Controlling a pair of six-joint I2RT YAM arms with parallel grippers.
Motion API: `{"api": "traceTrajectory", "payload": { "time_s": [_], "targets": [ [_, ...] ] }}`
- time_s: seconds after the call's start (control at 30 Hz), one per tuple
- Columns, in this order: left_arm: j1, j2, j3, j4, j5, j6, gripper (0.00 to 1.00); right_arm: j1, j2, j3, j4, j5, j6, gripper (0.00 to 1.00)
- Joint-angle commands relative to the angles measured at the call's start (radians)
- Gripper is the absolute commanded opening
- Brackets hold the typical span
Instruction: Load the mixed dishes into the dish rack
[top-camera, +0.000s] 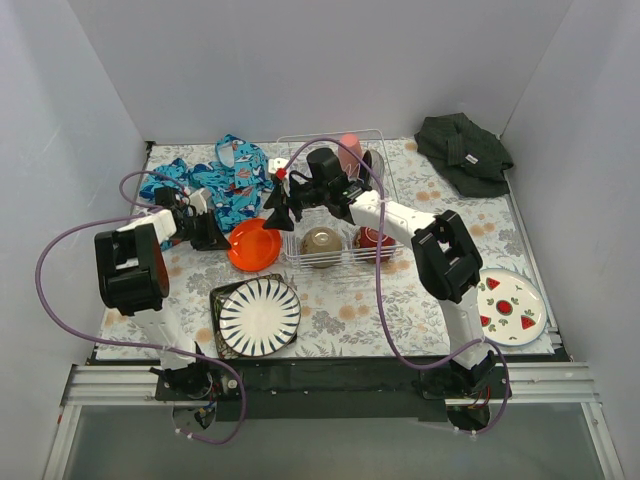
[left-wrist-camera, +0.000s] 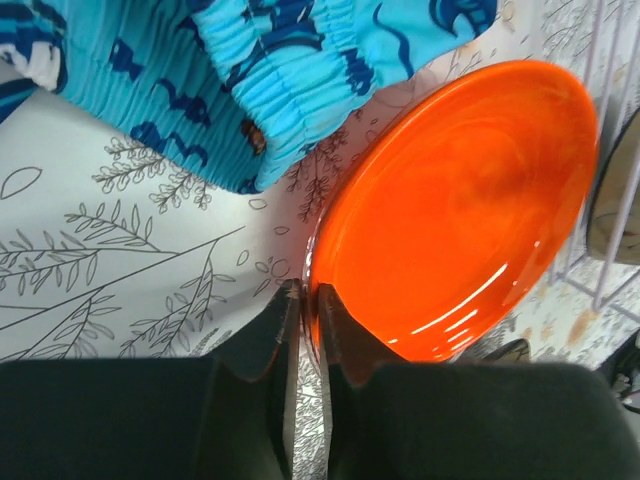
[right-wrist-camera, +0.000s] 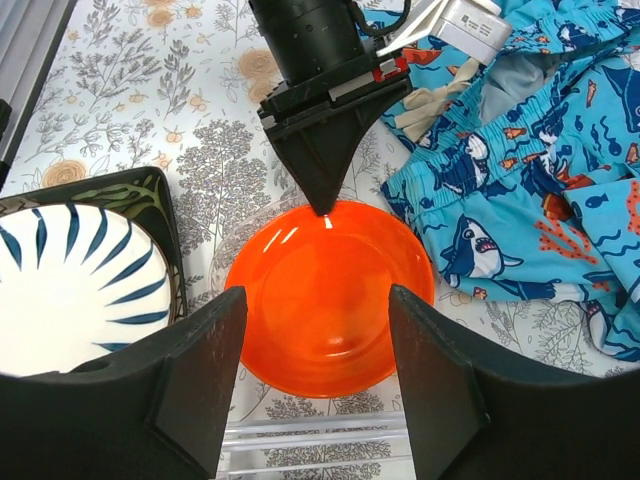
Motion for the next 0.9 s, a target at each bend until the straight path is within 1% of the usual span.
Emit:
{"api": "traceTrajectory", "payload": {
  "time_s": [0.0,0.03,0.1,0.2,0.23,0.27,0.37,0.57,0.67,0.77,0.87],
  "targets": [
    [-0.003,0.013,0.026,0.031,0.063,0.013,0.03,-0.003,-0.033,0.001,0.015,0.029,-0.014,0.67],
    [-0.003,0.01,0.014,0.032,0.067,0.037,0.0,-0.001,-0.021,0.01,-0.002,0.046,-0.026,0.67],
    [-0.002,-0.002,-0.001,0.035,0.069,0.059,0.0,0.005,-0.003,0.035,-0.023,0.099,-0.054,0.67],
    [0.004,-0.037,-0.038,0.037,0.092,0.104,0.0,0.017,0.051,0.115,-0.092,0.191,-0.074,0.67],
    [0.02,-0.074,-0.049,0.054,0.105,0.11,0.0,0.019,0.082,0.167,-0.106,0.199,-0.077,0.67],
    [0.024,-0.095,-0.067,0.057,0.115,0.125,0.0,0.019,0.094,0.188,-0.149,0.204,-0.077,0.67],
    [0.03,-0.16,-0.077,0.052,0.127,0.166,0.0,0.023,0.132,0.245,-0.18,0.207,-0.078,0.68],
    [0.032,-0.286,-0.098,0.044,0.116,0.188,0.0,0.043,0.189,0.323,-0.258,0.19,-0.103,0.68],
    [0.032,-0.306,-0.106,0.034,0.119,0.196,0.0,0.059,0.209,0.337,-0.29,0.179,-0.117,0.68],
    [0.037,-0.318,-0.107,0.028,0.132,0.188,0.0,0.071,0.215,0.334,-0.29,0.193,-0.135,0.66],
    [0.037,-0.321,-0.104,0.026,0.132,0.176,0.0,0.077,0.226,0.35,-0.29,0.219,-0.143,0.57]
  ]
}}
